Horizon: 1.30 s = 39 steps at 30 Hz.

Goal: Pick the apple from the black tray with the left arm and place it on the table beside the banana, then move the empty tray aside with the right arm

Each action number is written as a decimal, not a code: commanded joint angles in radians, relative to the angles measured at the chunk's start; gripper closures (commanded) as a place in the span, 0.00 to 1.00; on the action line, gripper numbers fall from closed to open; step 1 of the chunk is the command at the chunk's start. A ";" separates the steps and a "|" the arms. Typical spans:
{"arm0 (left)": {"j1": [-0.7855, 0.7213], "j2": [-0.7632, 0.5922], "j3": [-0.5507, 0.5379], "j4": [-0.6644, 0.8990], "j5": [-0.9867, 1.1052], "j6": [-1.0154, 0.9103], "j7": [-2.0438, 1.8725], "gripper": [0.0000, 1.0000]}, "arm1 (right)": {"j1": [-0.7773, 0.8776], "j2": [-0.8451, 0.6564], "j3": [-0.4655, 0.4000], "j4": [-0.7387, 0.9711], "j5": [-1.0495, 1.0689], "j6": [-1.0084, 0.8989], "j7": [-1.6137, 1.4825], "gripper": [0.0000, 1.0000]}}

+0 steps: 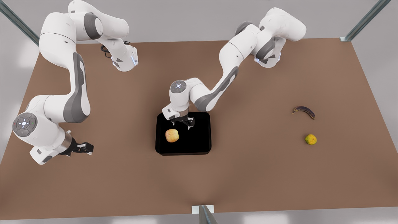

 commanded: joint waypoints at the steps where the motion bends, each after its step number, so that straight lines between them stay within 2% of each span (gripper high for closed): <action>1: -0.019 0.026 0.012 0.029 0.033 0.118 -0.677 0.00 | -0.001 -0.001 -0.001 0.001 0.001 -0.013 0.009 0.00; 4: -0.025 0.029 0.038 0.075 0.033 0.252 -0.738 0.00 | 0.000 -0.001 -0.001 -0.001 0.000 -0.013 0.009 0.00; 9: -0.027 0.043 0.087 0.075 0.033 0.334 -0.893 0.00 | 0.000 -0.001 -0.001 0.001 0.000 -0.014 0.009 0.00; 11: -0.042 0.043 0.081 0.066 0.032 0.316 -0.893 0.00 | 0.000 -0.001 -0.001 0.001 0.000 -0.016 0.009 0.00; 12: -0.047 0.051 0.079 0.066 0.030 0.245 -0.886 0.00 | -0.001 -0.001 -0.001 0.001 0.000 -0.016 0.009 0.00; 17: -0.065 0.078 0.082 0.067 0.032 0.238 -0.837 0.00 | -0.001 -0.001 -0.001 -0.001 0.000 -0.016 0.009 0.00; 20: -0.065 0.078 0.079 0.067 0.032 0.138 -0.754 0.00 | -0.001 -0.001 -0.001 -0.001 0.000 -0.016 0.009 0.00; 25: -0.065 0.117 0.086 0.067 0.032 0.259 -0.752 0.00 | -0.001 -0.001 -0.002 -0.001 0.000 -0.016 0.009 0.00; 39: -0.082 0.158 0.109 0.069 0.041 0.334 -0.593 0.00 | -0.001 -0.001 -0.004 -0.001 0.000 -0.016 0.009 0.00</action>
